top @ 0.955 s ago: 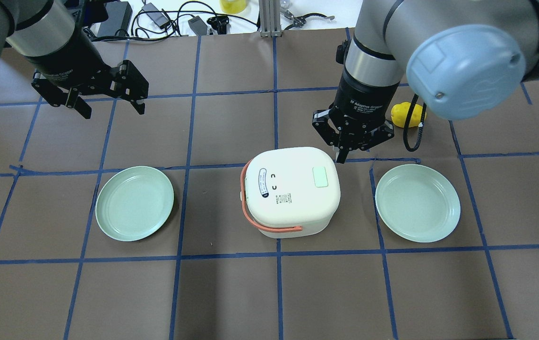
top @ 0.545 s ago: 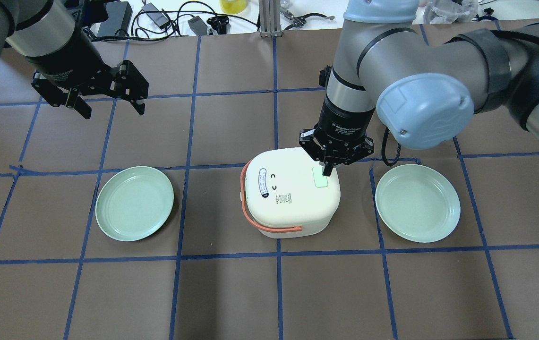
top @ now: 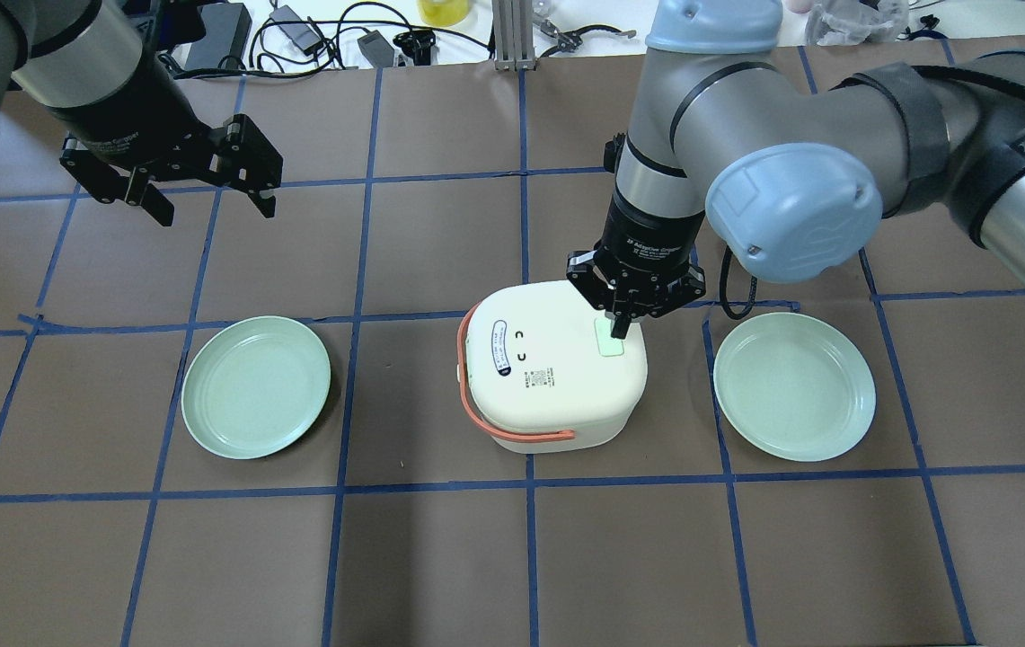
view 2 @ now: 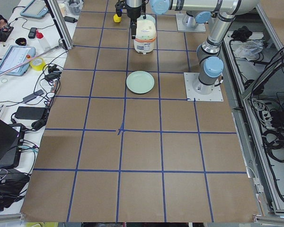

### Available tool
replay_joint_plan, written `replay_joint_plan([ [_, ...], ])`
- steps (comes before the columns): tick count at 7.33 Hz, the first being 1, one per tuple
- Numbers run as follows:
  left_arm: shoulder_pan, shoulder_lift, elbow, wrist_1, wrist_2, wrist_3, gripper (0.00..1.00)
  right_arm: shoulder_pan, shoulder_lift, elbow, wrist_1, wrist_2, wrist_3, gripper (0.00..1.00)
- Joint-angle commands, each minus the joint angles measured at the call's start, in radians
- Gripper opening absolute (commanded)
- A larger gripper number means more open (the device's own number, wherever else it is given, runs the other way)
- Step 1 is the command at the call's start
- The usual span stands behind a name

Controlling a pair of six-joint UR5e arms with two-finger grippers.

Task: Press rice cooker button
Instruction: 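Press down on the green button with the right gripper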

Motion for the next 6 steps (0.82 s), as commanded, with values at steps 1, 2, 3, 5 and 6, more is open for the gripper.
replay_joint_plan([
  [1,0.000,0.000,0.000,0.000,0.000,0.000,1.00,0.000,0.001,0.014,-0.002,0.019,-0.001,0.00],
  [2,0.000,0.000,0.000,0.000,0.000,0.000,1.00,0.000,0.001,0.016,-0.004,0.030,-0.001,0.00],
  [3,0.000,0.000,0.000,0.000,0.000,0.000,1.00,0.000,0.002,0.017,-0.002,0.030,-0.001,0.00],
  [5,0.000,0.000,0.000,0.000,0.000,0.000,1.00,0.000,0.002,0.032,-0.002,0.029,-0.003,0.00],
  [6,0.000,0.000,0.000,0.000,0.000,0.000,1.00,0.000,0.002,0.032,-0.002,0.030,-0.001,0.00],
])
